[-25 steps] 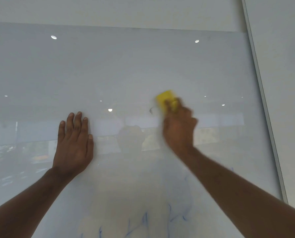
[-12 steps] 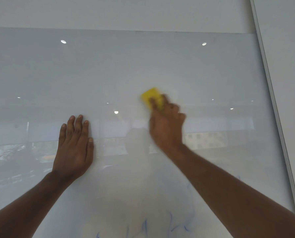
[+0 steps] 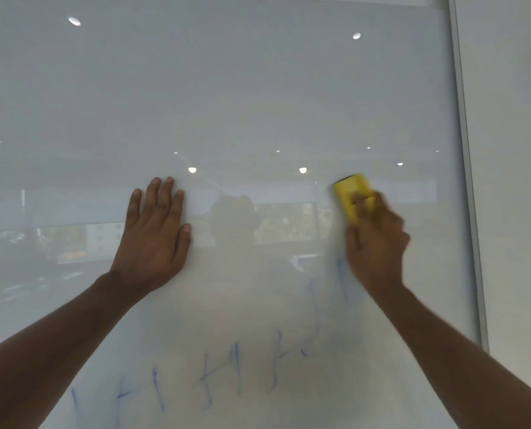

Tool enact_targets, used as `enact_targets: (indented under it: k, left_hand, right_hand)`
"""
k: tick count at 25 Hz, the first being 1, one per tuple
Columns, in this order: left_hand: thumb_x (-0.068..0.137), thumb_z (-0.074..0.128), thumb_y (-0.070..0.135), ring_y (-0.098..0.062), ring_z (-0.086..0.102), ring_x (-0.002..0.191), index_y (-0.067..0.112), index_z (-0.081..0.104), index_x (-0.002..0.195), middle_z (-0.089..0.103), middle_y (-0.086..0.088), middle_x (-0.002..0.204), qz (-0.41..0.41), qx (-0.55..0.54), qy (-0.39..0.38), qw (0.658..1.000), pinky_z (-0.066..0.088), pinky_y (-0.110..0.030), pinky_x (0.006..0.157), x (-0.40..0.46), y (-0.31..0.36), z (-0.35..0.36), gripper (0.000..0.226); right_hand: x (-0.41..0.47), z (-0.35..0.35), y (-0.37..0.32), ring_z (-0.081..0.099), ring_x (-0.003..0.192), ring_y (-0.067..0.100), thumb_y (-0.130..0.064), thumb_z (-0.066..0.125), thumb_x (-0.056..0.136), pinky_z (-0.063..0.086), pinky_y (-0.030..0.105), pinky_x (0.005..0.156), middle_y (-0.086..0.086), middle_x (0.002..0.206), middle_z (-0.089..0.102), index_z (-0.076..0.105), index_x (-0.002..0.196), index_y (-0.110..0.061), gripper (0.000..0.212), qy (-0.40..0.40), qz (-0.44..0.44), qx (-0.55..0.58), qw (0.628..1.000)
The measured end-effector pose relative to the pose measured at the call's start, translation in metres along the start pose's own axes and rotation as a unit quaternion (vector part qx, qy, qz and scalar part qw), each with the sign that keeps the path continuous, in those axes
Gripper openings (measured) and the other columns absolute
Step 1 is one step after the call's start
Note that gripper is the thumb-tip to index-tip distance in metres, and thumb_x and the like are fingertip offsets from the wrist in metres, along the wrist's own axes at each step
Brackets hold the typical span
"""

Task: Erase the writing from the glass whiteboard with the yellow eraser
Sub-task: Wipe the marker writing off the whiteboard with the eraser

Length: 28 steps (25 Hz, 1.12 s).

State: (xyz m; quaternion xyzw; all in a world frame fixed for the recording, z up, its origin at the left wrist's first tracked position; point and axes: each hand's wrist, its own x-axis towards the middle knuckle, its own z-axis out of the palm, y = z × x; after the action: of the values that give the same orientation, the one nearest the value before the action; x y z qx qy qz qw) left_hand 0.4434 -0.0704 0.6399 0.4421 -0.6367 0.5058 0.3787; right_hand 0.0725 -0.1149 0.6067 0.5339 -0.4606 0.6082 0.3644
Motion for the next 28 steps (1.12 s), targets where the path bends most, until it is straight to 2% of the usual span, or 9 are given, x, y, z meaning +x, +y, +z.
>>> enact_targets:
  k: [3,8,10,14,17,20,23,25,28]
  left_hand:
    - [0.105,0.033,0.03,-0.048,0.024,0.155,-0.008,0.04,0.152,0.03,-0.03,0.164,0.041,-0.014,0.0,0.999,0.018,-0.063,0.126,0.01,0.035,0.009,0.061]
    - [0.105,0.035,0.029,-0.049,0.025,0.154,-0.007,0.04,0.152,0.031,-0.031,0.164,0.061,-0.013,0.008,0.998,0.019,-0.063,0.126,0.012,0.07,0.023,0.06]
    - [0.105,0.034,0.029,-0.05,0.025,0.154,-0.007,0.04,0.152,0.03,-0.032,0.163,0.063,-0.007,0.01,0.998,0.018,-0.064,0.126,0.008,0.071,0.028,0.06]
    - [0.107,0.032,0.031,-0.05,0.022,0.154,-0.006,0.037,0.153,0.028,-0.032,0.164,0.072,0.002,0.017,0.997,0.014,-0.062,0.127,0.005,0.066,0.033,0.06]
    - [0.107,0.032,0.03,-0.05,0.02,0.154,-0.006,0.036,0.153,0.027,-0.033,0.164,0.071,0.013,0.028,0.997,0.012,-0.062,0.127,0.005,0.068,0.037,0.059]
    - [0.107,0.031,0.03,-0.05,0.019,0.155,-0.006,0.034,0.153,0.026,-0.033,0.164,0.073,0.014,0.034,0.997,0.011,-0.062,0.128,0.004,0.067,0.039,0.059]
    - [0.107,0.03,0.031,-0.05,0.018,0.155,-0.005,0.034,0.154,0.025,-0.033,0.165,0.072,0.005,0.039,0.997,0.01,-0.062,0.128,0.004,0.067,0.039,0.059]
    - [0.107,0.031,0.031,-0.05,0.018,0.155,-0.005,0.034,0.154,0.025,-0.033,0.164,0.073,-0.001,0.041,0.996,0.011,-0.062,0.128,0.003,0.068,0.039,0.059]
    - [0.107,0.033,0.029,-0.051,0.019,0.155,-0.006,0.034,0.154,0.025,-0.033,0.164,0.074,-0.004,0.046,0.996,0.011,-0.061,0.128,0.003,0.07,0.038,0.058]
  right_hand:
    - [-0.034,0.0,0.006,0.054,0.111,0.048,-0.021,0.051,0.095,0.048,0.052,0.08,0.023,0.15,0.045,0.048,0.148,-0.016,0.053,0.022,0.13,-0.016,0.991]
    - [-0.23,0.001,-0.011,0.056,0.118,0.035,-0.019,0.042,0.102,0.039,0.044,0.09,0.005,0.153,0.043,0.038,0.152,-0.035,0.053,-0.153,-0.368,0.014,0.917]
    - [-0.226,-0.006,0.017,0.053,0.122,0.03,-0.023,0.044,0.104,0.039,0.043,0.094,-0.001,0.154,0.043,0.039,0.15,-0.038,0.048,-0.176,-0.41,0.03,0.894]
    - [-0.102,-0.01,0.083,0.057,0.105,0.043,-0.019,0.054,0.099,0.047,0.048,0.078,0.016,0.134,0.057,0.05,0.144,-0.021,0.045,-0.047,-0.028,-0.01,0.998]
    - [-0.075,-0.012,0.091,0.048,0.117,0.047,-0.021,0.054,0.098,0.047,0.058,0.085,0.02,0.155,0.038,0.04,0.152,-0.021,0.055,-0.009,0.216,-0.042,0.975]
    - [-0.148,-0.006,0.045,0.057,0.106,0.044,-0.015,0.057,0.094,0.046,0.048,0.078,0.022,0.147,0.048,0.044,0.149,-0.023,0.057,-0.051,-0.056,-0.012,0.997]
    - [-0.212,-0.018,0.025,0.059,0.115,0.036,-0.015,0.057,0.096,0.041,0.043,0.087,0.007,0.153,0.046,0.046,0.148,-0.033,0.056,-0.163,-0.349,-0.008,0.923]
    - [-0.174,-0.019,0.038,0.061,0.11,0.035,-0.019,0.059,0.097,0.041,0.04,0.082,0.006,0.148,0.051,0.05,0.146,-0.034,0.052,-0.156,-0.345,-0.012,0.925]
    - [-0.075,-0.016,0.05,0.055,0.105,0.04,-0.023,0.061,0.093,0.045,0.043,0.075,0.014,0.148,0.044,0.047,0.146,-0.026,0.056,-0.062,-0.077,-0.051,0.994]
